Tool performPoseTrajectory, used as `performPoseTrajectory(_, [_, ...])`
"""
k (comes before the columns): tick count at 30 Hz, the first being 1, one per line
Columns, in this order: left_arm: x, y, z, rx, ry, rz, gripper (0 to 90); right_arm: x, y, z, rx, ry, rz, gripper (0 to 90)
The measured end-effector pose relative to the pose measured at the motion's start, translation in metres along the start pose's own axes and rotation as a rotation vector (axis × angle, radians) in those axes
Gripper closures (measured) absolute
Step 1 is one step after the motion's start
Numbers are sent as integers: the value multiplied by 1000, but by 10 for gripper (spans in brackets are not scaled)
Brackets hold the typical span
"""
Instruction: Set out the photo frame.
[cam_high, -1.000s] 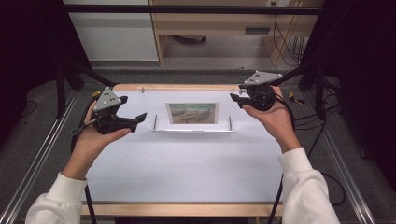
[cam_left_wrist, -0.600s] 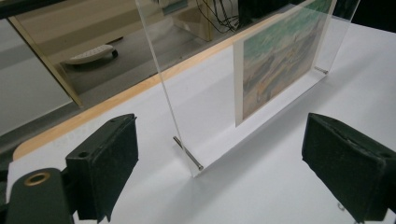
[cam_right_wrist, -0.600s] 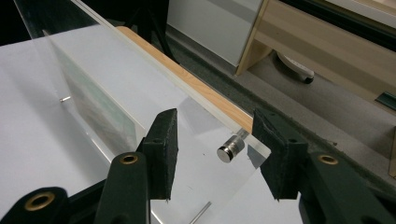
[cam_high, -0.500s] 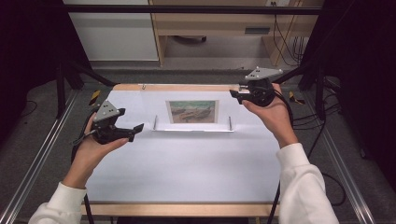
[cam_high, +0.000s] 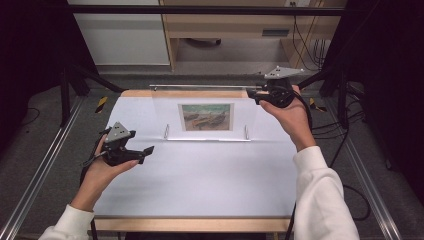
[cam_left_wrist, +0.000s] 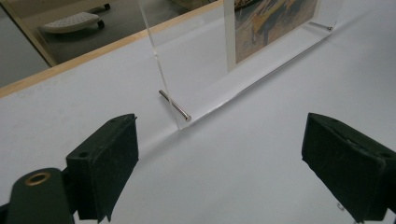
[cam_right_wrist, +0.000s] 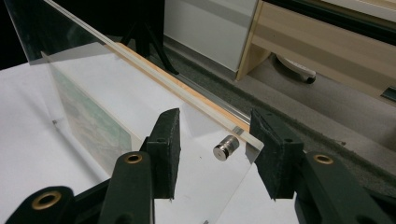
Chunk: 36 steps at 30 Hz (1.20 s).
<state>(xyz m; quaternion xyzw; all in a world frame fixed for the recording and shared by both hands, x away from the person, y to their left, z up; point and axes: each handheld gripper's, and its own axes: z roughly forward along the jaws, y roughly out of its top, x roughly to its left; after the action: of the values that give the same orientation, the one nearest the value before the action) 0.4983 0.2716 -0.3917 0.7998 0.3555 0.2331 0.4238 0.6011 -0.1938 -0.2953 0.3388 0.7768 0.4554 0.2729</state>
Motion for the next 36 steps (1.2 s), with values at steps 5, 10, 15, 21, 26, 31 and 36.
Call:
performPoseTrajectory(5, [0, -5, 2, 3, -7, -8, 106, -3, 0, 3, -6, -5, 11, 547])
performPoseTrajectory(10, [1, -9, 1, 5, -8, -13, 106, -6, 1, 8, -7, -4, 24, 546])
performPoseTrajectory(15, [2, -12, 0, 6, -9, -12, 106, -9, 2, 11, -10, -1, 43, 545])
performPoseTrajectory(21, [4, -14, -2, 5, -5, -18, 106, -10, 2, 12, -10, -5, 60, 538])
performPoseTrajectory(26, [5, -16, -3, 4, -6, -22, 107, -10, 2, 13, -10, -6, 57, 533])
performPoseTrajectory(31, [5, -18, -3, 2, -4, -31, 107, -11, 2, 14, -4, -17, 60, 516])
performPoseTrajectory(36, [4, -18, -3, 2, -7, -30, 107, -13, 1, 14, -5, -18, 64, 508])
